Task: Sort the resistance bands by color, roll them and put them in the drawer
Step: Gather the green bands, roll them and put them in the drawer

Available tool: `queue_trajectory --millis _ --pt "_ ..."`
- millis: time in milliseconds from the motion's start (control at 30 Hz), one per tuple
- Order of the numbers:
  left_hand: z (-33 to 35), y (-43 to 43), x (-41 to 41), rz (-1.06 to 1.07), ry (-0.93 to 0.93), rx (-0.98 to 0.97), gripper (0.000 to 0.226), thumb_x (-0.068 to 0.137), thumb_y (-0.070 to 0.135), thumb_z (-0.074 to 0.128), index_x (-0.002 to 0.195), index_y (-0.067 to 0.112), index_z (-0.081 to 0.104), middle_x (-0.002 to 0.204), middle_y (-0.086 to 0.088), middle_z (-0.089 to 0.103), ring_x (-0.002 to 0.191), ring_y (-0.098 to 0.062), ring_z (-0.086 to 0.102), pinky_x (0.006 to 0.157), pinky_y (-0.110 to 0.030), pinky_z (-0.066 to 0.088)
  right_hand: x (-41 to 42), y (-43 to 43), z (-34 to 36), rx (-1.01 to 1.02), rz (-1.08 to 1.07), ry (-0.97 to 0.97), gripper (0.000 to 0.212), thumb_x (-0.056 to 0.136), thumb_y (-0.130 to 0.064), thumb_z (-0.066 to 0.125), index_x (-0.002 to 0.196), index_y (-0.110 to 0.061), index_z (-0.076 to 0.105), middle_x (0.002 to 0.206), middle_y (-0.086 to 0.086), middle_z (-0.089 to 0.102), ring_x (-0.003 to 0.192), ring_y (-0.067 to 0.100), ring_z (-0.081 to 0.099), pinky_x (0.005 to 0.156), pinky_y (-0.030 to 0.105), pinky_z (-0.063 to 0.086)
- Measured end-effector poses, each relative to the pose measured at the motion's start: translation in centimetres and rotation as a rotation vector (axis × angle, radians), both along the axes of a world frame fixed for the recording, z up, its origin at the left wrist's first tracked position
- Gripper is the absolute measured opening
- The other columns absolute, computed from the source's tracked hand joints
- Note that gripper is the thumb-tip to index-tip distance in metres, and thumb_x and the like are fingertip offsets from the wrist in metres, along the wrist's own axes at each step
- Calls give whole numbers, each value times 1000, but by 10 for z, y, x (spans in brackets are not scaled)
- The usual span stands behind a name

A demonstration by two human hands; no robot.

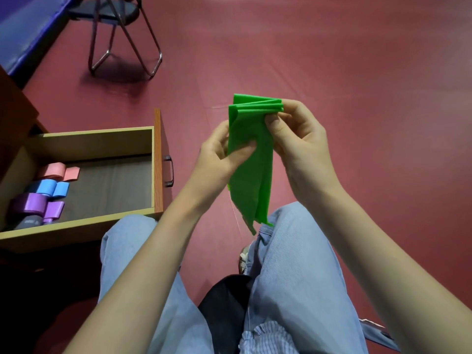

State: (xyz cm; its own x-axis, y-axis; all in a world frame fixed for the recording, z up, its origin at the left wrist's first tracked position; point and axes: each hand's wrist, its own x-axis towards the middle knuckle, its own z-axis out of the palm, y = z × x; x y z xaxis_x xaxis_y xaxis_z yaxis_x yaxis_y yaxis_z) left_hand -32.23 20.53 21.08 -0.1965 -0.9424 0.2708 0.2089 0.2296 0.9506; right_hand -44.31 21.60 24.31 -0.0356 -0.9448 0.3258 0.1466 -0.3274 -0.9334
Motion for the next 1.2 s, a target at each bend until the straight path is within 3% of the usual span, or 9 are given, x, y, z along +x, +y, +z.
queue_trajectory --millis 100,367,467,567,633,800,967,1067,1200 --pt "-3 5 -8 31 -20 55 20 90 6 47 89 23 57 67 22 67 68 8 59 67 -11 49 2 1 -2 6 -36 26 16 86 -4 53 83 -19 57 74 -8 62 69 2 57 66 16 48" --pt "-14 8 -10 61 -65 175 21 90 13 50 74 18 62 57 16 66 62 -2 59 65 -18 51 -9 4 -17 22 -61 95 10 78 -12 57 81 -22 58 65 -17 63 69 -1 55 69 16 46" --pt "-16 5 -5 83 -80 230 17 88 14 53 79 18 66 59 15 67 68 -8 60 73 -24 53 -16 9 -24 7 57 161 13 77 -9 57 81 -21 59 78 -15 61 76 -3 55 73 13 45" --pt "-18 5 -1 77 -126 219 16 86 7 54 95 14 65 54 19 65 59 4 59 67 -14 51 -22 15 -33 27 165 184 22 76 -5 57 78 -25 65 96 1 54 89 -3 56 78 13 45" --pt "-20 7 0 58 -169 212 20 85 3 54 102 9 63 52 19 64 55 6 58 63 -11 48 -26 20 -38 76 219 185 28 74 -6 58 72 -31 69 104 -1 53 93 -4 57 80 12 46" --pt "-24 12 9 -45 -283 236 22 84 -2 55 80 17 66 54 16 66 56 5 57 58 -13 47 -32 26 -50 172 309 297 23 72 -15 62 73 -37 69 108 -5 55 101 2 55 83 16 46" --pt "-29 17 12 -108 -311 301 25 80 -7 58 87 16 68 57 13 67 59 3 57 58 -12 46 -35 27 -53 230 342 397 20 74 -6 60 78 -24 66 96 -4 58 81 14 54 77 18 48" --pt "-33 19 14 -168 -274 381 23 82 -3 56 81 17 69 60 9 69 59 -1 59 59 -14 48 -34 27 -52 181 311 515 29 78 7 59 82 -22 65 91 -5 57 71 7 52 69 13 45" --pt "-28 23 17 -312 -159 539 27 92 5 40 82 11 65 44 6 58 41 2 50 46 -8 42 -33 28 -52 155 275 553 37 78 12 58 84 -23 65 89 -6 58 70 7 55 69 12 49"
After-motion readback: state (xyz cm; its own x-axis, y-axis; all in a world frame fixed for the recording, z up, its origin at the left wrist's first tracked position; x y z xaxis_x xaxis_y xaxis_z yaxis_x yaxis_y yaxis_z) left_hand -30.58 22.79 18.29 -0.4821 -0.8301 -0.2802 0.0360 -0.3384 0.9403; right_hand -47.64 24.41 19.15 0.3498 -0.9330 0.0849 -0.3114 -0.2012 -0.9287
